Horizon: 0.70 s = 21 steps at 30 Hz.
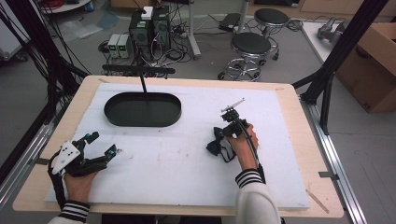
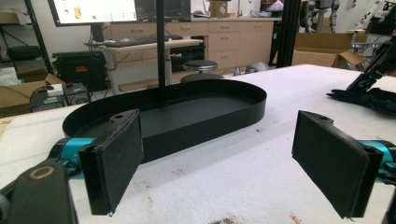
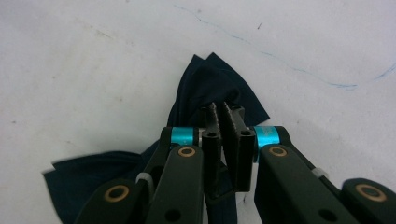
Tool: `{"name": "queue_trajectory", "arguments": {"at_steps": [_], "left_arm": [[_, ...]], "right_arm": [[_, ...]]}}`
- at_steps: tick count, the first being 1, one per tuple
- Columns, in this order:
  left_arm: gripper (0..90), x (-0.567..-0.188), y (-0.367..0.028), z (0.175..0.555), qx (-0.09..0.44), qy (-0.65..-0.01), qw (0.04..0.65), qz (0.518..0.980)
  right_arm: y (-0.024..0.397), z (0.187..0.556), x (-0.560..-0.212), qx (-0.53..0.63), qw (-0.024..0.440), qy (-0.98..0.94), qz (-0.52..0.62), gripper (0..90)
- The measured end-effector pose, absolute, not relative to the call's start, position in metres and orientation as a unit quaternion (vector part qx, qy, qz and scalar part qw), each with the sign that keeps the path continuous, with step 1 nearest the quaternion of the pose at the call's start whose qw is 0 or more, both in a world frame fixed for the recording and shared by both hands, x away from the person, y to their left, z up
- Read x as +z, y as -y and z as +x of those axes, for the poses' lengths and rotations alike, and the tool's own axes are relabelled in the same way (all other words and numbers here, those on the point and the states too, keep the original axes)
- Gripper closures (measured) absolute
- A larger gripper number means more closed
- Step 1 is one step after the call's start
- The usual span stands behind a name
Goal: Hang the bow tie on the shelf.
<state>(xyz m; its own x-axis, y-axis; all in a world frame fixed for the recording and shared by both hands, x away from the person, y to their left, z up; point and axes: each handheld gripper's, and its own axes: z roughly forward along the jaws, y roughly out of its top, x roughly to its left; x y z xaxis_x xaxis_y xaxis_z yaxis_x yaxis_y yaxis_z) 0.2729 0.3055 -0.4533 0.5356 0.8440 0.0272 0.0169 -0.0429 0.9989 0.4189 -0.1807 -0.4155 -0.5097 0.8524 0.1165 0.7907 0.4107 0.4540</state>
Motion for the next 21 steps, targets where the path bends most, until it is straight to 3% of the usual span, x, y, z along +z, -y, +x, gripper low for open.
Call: {"name": "queue_trajectory", "arguments": {"at_steps": [21], "left_arm": [[16.7, -0.4533, -0.3055, 0.2729, 0.344, -0.338, 0.602, 0.636]], "right_arm": [[0.187, 0.4145, -0.4071, 0.276, 0.05, -0.825, 0.49, 86.4]]}}
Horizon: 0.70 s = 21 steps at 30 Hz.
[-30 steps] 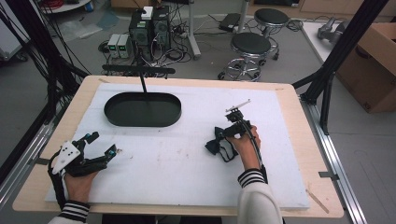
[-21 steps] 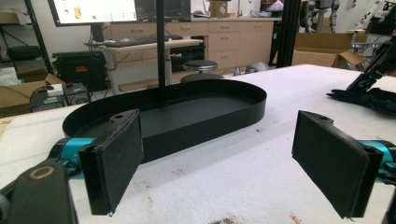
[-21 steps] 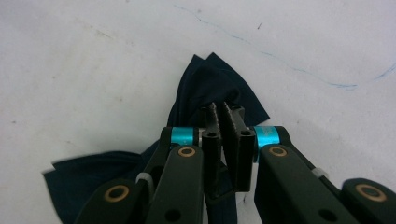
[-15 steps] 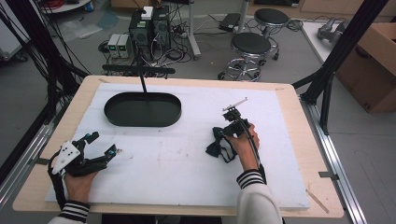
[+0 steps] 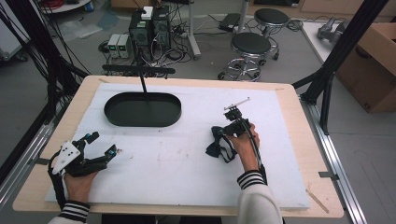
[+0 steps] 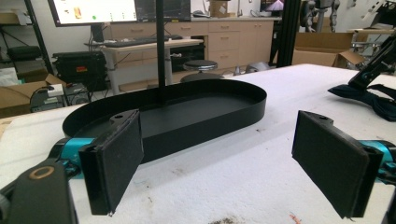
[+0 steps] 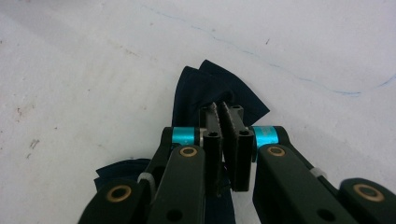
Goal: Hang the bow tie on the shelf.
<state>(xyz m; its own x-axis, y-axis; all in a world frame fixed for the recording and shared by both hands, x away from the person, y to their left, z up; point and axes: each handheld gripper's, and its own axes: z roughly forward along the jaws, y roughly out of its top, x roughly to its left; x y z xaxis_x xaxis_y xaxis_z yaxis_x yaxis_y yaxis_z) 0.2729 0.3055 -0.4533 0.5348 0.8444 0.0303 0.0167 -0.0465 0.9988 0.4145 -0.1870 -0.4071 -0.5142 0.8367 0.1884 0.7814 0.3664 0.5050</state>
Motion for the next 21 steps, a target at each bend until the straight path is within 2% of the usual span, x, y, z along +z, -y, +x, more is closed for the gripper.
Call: {"name": "queue_trajectory", "arguments": {"at_steps": [9, 21], "left_arm": [[16.7, -0.453, -0.305, 0.273, 0.344, -0.339, 0.602, 0.637], [16.9, -0.453, -0.305, 0.273, 0.344, -0.339, 0.601, 0.637]], "right_arm": [[0.194, 0.409, -0.396, 0.348, 0.056, -0.8, 0.486, 86.4], [0.197, 0.399, -0.378, 0.452, 0.097, -0.77, 0.44, 86.3]]}}
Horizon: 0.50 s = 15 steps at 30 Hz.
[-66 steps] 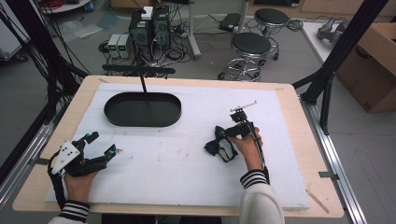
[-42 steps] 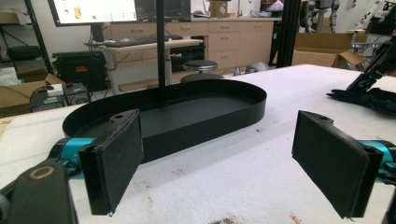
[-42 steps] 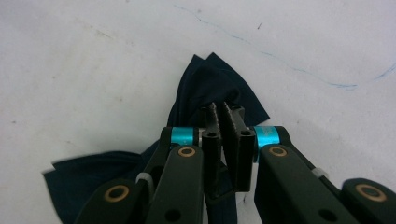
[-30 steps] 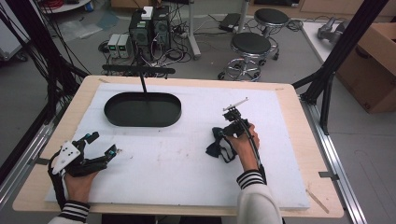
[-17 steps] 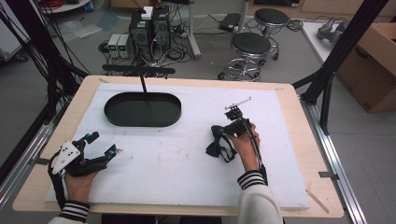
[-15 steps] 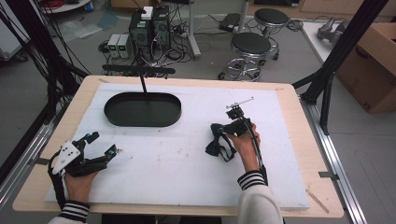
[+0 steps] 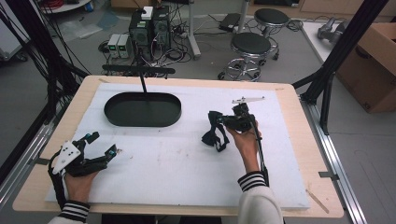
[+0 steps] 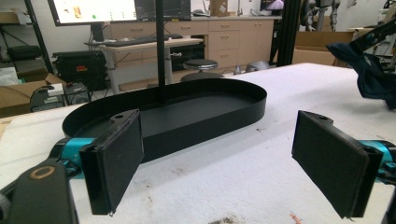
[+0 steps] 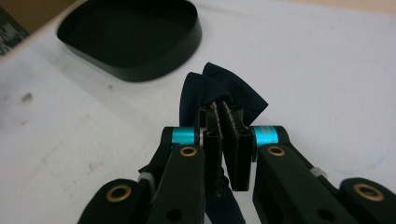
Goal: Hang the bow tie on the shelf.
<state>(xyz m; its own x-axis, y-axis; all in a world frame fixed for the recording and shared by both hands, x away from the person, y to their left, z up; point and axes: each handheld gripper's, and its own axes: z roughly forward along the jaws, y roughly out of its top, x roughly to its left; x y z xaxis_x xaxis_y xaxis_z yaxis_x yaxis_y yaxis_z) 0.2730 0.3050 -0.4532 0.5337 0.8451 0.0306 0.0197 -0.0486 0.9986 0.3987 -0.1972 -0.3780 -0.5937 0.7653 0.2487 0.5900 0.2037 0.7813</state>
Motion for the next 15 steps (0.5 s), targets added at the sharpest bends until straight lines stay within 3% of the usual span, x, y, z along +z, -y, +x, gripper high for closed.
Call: {"name": "queue_trajectory", "arguments": {"at_steps": [15], "left_arm": [[17.3, -0.453, -0.304, 0.273, 0.345, -0.34, 0.597, 0.64]], "right_arm": [[0.189, 0.381, -0.359, 0.563, 0.174, -0.718, 0.37, 85.9]]}}
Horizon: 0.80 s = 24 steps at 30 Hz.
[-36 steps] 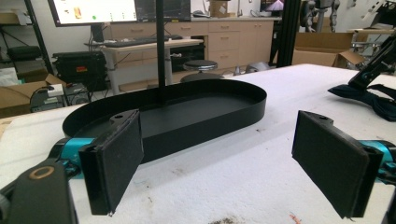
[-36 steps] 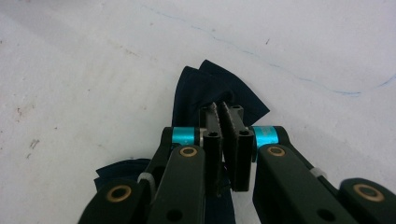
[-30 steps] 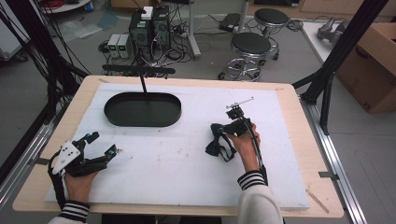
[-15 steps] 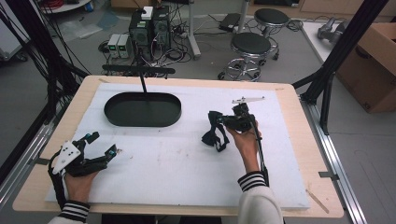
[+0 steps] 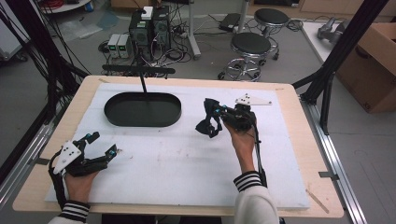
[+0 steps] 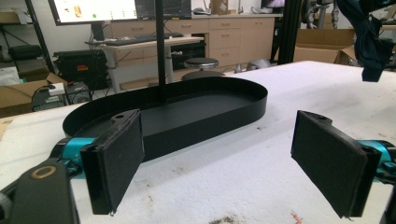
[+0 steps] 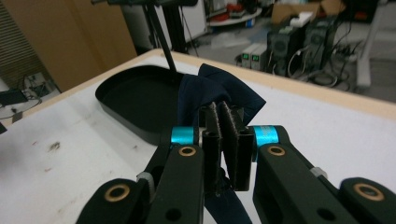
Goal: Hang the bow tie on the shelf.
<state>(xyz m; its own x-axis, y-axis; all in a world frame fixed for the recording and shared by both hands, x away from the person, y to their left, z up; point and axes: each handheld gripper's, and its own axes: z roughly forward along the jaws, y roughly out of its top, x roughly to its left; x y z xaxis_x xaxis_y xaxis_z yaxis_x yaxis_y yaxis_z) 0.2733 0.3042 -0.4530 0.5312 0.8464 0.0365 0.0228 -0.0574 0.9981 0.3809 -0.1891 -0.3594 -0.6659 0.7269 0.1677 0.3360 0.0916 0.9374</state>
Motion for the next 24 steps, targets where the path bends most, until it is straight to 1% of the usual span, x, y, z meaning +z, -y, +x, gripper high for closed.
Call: {"name": "queue_trajectory", "arguments": {"at_steps": [3, 8, 16, 24], "left_arm": [[17.3, -0.453, -0.304, 0.273, 0.345, -0.34, 0.597, 0.64], [17.3, -0.453, -0.304, 0.273, 0.345, -0.34, 0.597, 0.64], [17.3, -0.453, -0.304, 0.273, 0.345, -0.34, 0.597, 0.64], [17.3, -0.453, -0.305, 0.273, 0.343, -0.34, 0.599, 0.639]], "right_arm": [[0.186, 0.377, -0.356, 0.577, 0.2, -0.708, 0.354, 86.0], [0.182, 0.372, -0.352, 0.595, 0.22, -0.69, 0.349, 86.0], [0.177, 0.373, -0.349, 0.606, 0.219, -0.682, 0.347, 86.0], [0.156, 0.381, -0.335, 0.622, 0.218, -0.678, 0.326, 86.0]]}}
